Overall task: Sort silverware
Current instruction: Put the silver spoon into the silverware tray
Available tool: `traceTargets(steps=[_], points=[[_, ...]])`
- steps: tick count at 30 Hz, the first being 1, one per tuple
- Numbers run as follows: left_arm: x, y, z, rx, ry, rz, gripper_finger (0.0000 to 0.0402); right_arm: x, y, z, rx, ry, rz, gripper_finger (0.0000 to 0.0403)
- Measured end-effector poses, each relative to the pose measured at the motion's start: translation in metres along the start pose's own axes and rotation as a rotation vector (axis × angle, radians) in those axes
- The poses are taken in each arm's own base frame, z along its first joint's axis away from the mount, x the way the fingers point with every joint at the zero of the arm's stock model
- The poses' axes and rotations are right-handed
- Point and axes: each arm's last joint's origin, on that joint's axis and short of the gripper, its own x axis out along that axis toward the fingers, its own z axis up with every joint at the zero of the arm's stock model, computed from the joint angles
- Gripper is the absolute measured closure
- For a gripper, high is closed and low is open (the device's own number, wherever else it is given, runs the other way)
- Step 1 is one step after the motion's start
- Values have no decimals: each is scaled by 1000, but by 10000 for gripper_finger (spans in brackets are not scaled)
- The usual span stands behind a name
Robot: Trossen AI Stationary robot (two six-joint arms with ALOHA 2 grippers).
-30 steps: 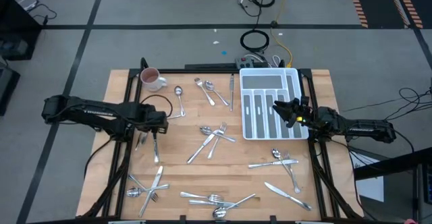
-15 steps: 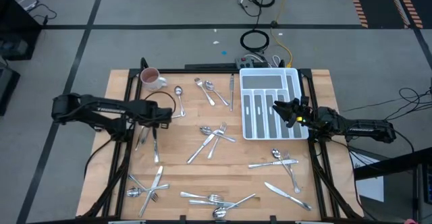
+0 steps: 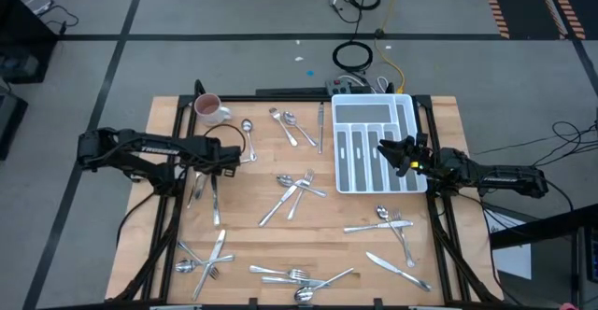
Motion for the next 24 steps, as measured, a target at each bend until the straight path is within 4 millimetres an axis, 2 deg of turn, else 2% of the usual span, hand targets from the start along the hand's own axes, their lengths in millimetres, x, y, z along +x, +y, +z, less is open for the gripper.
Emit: traceTargets(steps=[8,11,17,24], points=[[13,2,-2,-11,2,-3,282,0,0,0,0,0,-2,188],[15,3,-3,-15,3,-2,305,0,0,0,-1,0,-2,188],[14,2,-2,-19,2,-5,385,0,0,0,-2,1,-6,188],[9,-1,0,-24,3,-28,390,0,-1,-1,-5,7,-10,188]])
